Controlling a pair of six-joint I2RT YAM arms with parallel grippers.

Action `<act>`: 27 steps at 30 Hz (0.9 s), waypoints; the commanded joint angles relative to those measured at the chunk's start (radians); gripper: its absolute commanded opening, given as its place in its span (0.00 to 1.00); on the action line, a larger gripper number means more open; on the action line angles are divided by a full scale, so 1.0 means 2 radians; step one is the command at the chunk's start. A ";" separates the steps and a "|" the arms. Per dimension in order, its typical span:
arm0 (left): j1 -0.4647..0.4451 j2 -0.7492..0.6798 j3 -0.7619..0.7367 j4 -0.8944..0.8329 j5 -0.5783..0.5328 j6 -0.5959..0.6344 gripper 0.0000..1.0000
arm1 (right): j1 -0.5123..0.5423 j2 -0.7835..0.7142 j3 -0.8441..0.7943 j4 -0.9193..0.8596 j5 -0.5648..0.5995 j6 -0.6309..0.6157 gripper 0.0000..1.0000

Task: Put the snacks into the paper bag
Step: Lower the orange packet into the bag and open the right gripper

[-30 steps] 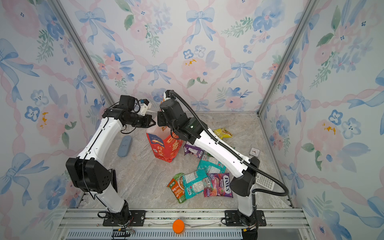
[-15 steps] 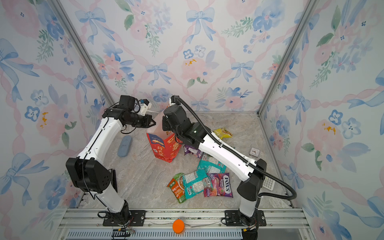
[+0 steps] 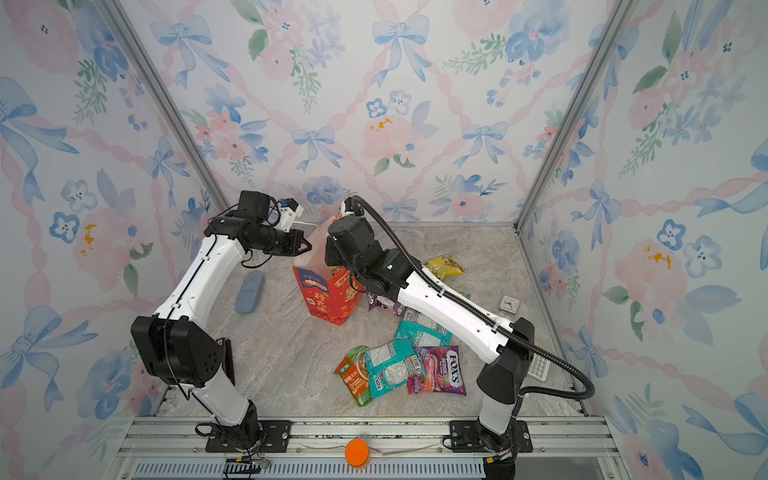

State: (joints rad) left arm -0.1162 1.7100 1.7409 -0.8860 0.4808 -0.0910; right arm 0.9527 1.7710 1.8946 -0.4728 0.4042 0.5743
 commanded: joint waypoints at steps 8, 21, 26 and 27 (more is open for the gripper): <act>0.004 -0.017 -0.011 -0.002 0.010 -0.004 0.00 | -0.002 0.018 -0.001 0.051 -0.028 0.046 0.00; 0.006 -0.019 -0.014 -0.001 0.012 -0.003 0.00 | -0.013 0.040 0.009 0.059 -0.048 0.065 0.03; 0.008 -0.020 -0.017 0.001 0.014 -0.003 0.00 | -0.015 0.015 -0.014 0.066 -0.041 0.055 0.53; 0.008 -0.020 -0.017 0.002 0.014 -0.003 0.00 | -0.015 0.011 -0.018 0.066 -0.039 0.050 0.60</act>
State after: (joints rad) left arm -0.1059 1.7008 1.7256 -0.8841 0.4900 -0.0910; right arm 0.9298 1.8446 1.8874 -0.3729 0.3107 0.6910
